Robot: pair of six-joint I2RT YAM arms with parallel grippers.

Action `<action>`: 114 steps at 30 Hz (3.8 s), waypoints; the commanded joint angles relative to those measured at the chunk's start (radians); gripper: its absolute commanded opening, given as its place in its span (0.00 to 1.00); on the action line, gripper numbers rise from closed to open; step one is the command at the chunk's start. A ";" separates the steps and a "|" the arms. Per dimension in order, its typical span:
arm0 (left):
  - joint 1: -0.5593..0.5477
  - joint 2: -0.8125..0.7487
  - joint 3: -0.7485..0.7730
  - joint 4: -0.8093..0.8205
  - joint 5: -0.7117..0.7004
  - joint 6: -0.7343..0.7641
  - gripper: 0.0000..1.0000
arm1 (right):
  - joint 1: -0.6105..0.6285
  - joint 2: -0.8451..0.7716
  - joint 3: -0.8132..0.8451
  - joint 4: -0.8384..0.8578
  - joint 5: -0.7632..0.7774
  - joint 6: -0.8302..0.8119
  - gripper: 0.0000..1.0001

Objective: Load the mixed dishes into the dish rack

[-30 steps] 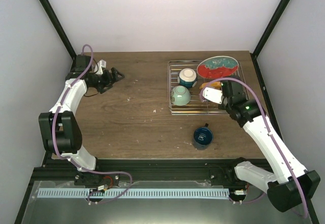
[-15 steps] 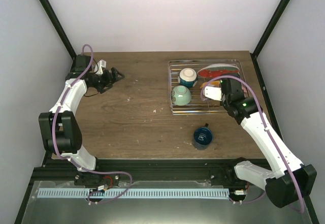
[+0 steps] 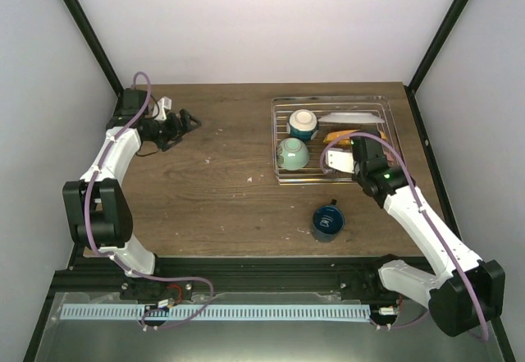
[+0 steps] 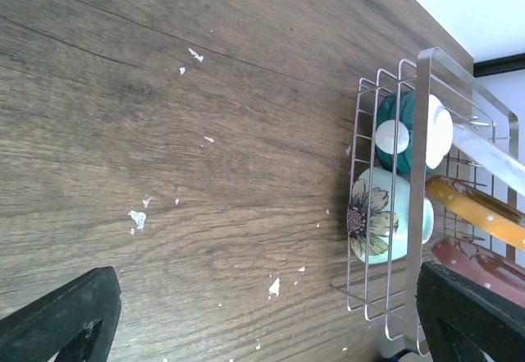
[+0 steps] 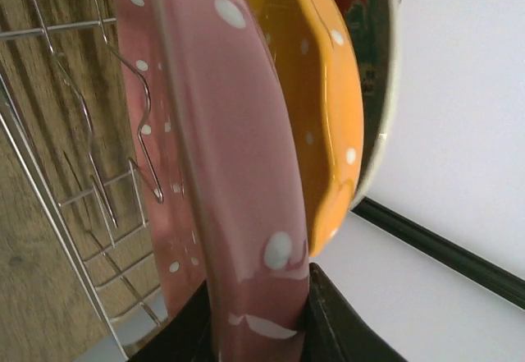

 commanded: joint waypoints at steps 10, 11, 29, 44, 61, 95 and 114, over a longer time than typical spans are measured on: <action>0.004 0.023 0.026 -0.006 0.000 0.010 1.00 | -0.004 -0.029 -0.131 0.196 -0.018 0.041 0.25; 0.004 0.024 0.025 -0.009 0.000 0.013 1.00 | -0.004 -0.040 -0.131 0.209 -0.018 0.038 0.34; -0.026 0.035 0.021 0.009 0.040 0.049 1.00 | 0.128 0.049 0.131 0.082 -0.489 0.547 1.00; -0.439 0.029 0.175 -0.237 -0.173 0.457 0.99 | -0.011 0.712 1.070 0.104 -0.354 1.360 1.00; -0.758 0.080 0.210 -0.364 -0.382 0.581 0.99 | -0.254 0.800 1.136 -0.113 -0.350 1.671 1.00; -1.129 0.502 0.523 -0.213 -0.377 0.426 0.95 | -0.460 0.680 0.874 -0.010 -0.396 1.550 1.00; -1.153 0.564 0.524 -0.250 -0.385 0.405 0.21 | -0.473 0.664 0.844 0.007 -0.372 1.514 1.00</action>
